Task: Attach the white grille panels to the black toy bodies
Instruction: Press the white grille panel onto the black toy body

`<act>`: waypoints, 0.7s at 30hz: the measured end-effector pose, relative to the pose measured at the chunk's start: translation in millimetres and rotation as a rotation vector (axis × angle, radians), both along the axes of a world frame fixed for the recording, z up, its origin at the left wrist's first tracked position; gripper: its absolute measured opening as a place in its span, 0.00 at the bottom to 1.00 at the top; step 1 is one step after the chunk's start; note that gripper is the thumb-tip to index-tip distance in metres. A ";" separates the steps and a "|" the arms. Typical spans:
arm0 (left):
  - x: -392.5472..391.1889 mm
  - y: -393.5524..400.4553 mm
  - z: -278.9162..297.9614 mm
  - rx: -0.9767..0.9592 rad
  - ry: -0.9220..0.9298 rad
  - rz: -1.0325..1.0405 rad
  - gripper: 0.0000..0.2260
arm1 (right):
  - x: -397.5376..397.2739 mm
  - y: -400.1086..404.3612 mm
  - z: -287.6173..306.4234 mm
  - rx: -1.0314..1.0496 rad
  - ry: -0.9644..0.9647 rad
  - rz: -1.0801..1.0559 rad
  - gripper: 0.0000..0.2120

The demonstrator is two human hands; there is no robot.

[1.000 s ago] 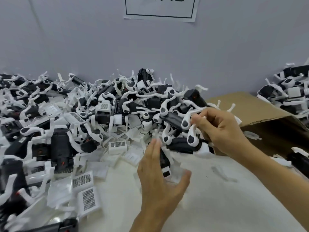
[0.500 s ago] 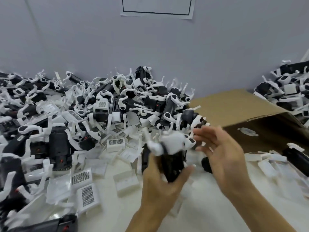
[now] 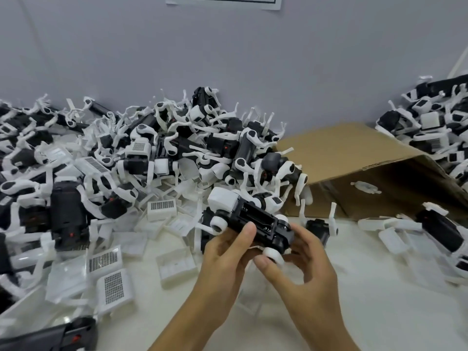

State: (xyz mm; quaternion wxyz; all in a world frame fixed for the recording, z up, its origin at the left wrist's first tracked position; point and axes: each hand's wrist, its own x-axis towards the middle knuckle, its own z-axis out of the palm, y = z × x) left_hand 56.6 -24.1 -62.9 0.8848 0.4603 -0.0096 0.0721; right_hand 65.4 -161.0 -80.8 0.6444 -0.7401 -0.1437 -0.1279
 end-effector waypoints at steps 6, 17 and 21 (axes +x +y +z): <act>-0.7 3.4 -1.4 0.086 -0.040 0.057 0.17 | -1.0 -5.0 8.1 -0.228 -0.115 0.008 0.35; -5.4 0.3 -0.2 0.174 -0.095 0.070 0.19 | -2.0 -14.4 15.1 -0.198 -0.067 0.088 0.24; -7.6 2.2 -0.7 0.254 -0.096 0.067 0.15 | -4.7 -10.2 11.3 -0.236 0.007 0.142 0.28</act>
